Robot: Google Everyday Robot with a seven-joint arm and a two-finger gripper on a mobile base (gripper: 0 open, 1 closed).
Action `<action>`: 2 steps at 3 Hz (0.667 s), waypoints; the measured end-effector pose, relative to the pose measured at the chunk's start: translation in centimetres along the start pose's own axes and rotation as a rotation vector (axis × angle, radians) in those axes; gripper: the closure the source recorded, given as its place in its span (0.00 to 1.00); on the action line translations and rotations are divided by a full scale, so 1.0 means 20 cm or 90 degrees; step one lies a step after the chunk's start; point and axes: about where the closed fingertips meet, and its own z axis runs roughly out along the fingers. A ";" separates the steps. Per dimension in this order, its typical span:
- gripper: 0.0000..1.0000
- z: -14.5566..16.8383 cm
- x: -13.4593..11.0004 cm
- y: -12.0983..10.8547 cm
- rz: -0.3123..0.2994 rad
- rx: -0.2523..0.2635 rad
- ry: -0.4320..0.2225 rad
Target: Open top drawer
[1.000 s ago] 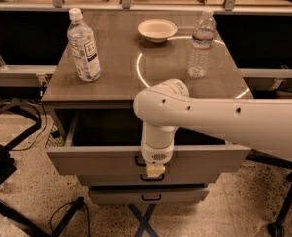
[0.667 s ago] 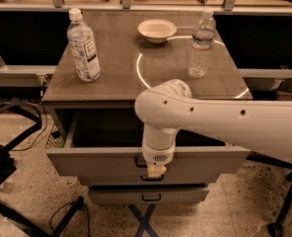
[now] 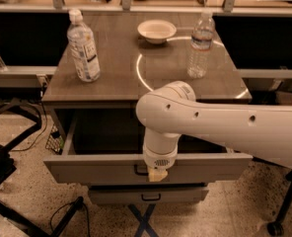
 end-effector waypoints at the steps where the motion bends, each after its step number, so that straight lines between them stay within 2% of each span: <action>1: 1.00 0.00 0.00 0.01 0.000 0.000 0.000; 2: 1.00 -0.04 0.01 0.05 -0.001 0.026 0.001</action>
Offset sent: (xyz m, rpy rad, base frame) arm -0.1733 -0.0602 0.2604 0.0321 -0.8080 -0.0469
